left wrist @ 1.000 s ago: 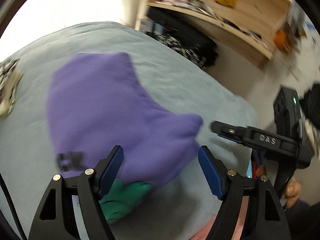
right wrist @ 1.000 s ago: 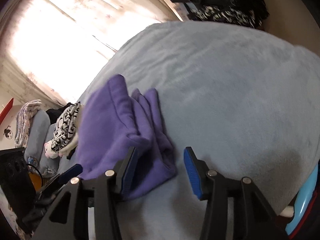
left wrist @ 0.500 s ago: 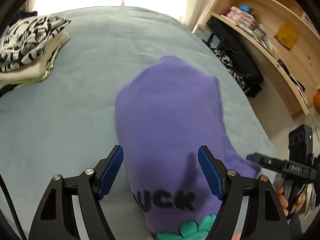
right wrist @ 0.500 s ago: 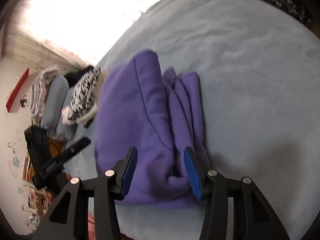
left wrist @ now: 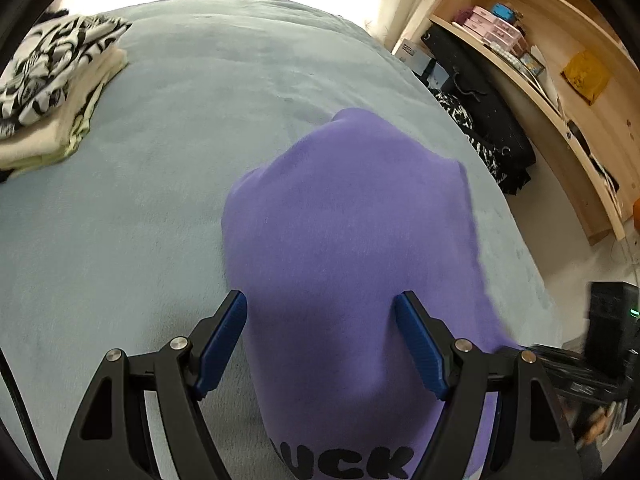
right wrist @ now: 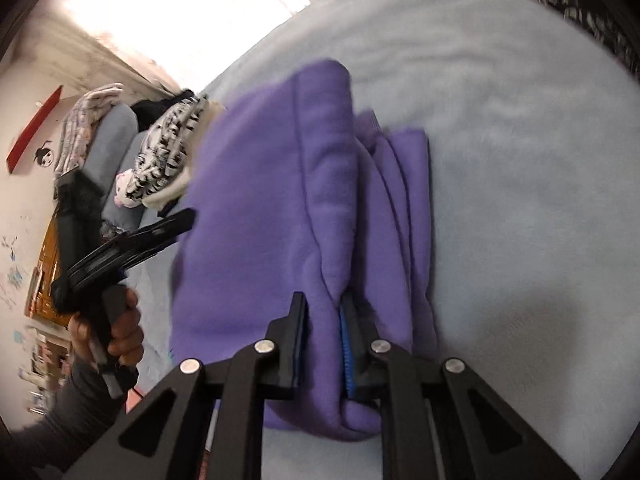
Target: Fold large clothes
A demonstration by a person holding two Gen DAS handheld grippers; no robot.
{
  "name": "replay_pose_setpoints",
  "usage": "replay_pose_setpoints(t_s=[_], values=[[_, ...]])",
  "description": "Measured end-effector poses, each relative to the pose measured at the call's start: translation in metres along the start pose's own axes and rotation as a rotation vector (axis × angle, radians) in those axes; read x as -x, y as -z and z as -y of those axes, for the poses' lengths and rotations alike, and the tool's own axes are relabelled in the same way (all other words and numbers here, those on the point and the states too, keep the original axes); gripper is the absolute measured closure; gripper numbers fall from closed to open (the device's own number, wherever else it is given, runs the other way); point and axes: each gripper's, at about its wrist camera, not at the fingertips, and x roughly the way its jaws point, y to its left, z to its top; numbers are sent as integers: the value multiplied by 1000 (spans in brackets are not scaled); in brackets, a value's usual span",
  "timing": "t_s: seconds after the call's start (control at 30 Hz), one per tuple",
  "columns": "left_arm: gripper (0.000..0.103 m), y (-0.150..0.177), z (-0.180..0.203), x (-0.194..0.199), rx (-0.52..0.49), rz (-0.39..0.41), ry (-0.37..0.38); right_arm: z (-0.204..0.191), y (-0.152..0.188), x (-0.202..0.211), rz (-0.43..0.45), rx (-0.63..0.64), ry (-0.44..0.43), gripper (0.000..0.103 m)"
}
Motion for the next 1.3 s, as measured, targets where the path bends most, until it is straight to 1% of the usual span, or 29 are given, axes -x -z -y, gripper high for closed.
replay_pose_setpoints(t_s=[0.07, 0.13, 0.17, 0.23, 0.3, 0.4, 0.5, 0.57, 0.6, 0.63, 0.67, 0.7, 0.73, 0.77, 0.83, 0.9, 0.93, 1.0, 1.03, 1.1, 1.17, 1.23, 1.3], values=[[27, 2, 7, 1, -37, 1, -6, -6, 14, 20, 44, 6, -12, 90], [27, 9, 20, -1, -79, 1, -16, -7, 30, 30, 68, 6, 16, 90], [28, 10, 26, -3, -99, 4, -29, -6, 36, 28, 66, -3, 39, 90], [28, 15, 38, -7, -146, 20, -74, 7, 48, 14, 33, -40, 84, 90], [28, 19, 50, -13, -194, 34, -126, 22, 56, -4, 4, -91, 100, 90], [27, 20, 52, -20, -198, 53, -155, 27, 55, -8, 20, -112, 99, 90], [25, 18, 46, -21, -169, 57, -133, 21, 49, -2, 14, -96, 106, 86], [25, 18, 45, -18, -168, 60, -128, 18, 44, 1, 0, -83, 112, 82], [25, 17, 47, -17, -173, 59, -126, 16, 40, 3, -2, -77, 108, 76], [25, 17, 48, -15, -175, 56, -124, 15, 34, 7, 4, -69, 93, 68], [25, 15, 48, -13, -174, 50, -118, 15, 28, 12, 19, -66, 80, 64], [25, 13, 47, -11, -172, 44, -111, 16, 21, 15, 38, -69, 81, 58], [25, 10, 47, -7, -169, 38, -98, 18, 15, 19, 55, -71, 90, 55], [25, 8, 46, -4, -166, 40, -90, 20, 6, 22, 80, -74, 100, 54], [25, 2, 41, 4, -155, 53, -69, 24, -14, 24, 111, -72, 92, 54], [25, -4, 37, 10, -134, 60, -48, 31, -35, 17, 117, -86, 89, 54], [25, -8, 32, 12, -113, 59, -35, 34, -43, 13, 113, -100, 75, 54], [25, -14, 21, 14, -68, 57, -23, 41, -61, 1, 95, -131, 16, 54], [25, -16, 16, 13, -45, 54, -13, 39, -69, -6, 89, -139, 6, 54], [25, -20, 2, 10, 12, 38, 20, 38, -82, -19, 72, -127, -27, 54], [25, -21, -9, 4, 48, 17, 43, 36, -92, -32, 55, -113, -46, 54], [26, -21, -16, -5, 69, -3, 48, 35, -98, -43, 33, -103, -58, 54], [26, -20, -21, -13, 91, -14, 68, 35, -101, -51, 36, -94, -64, 54]])
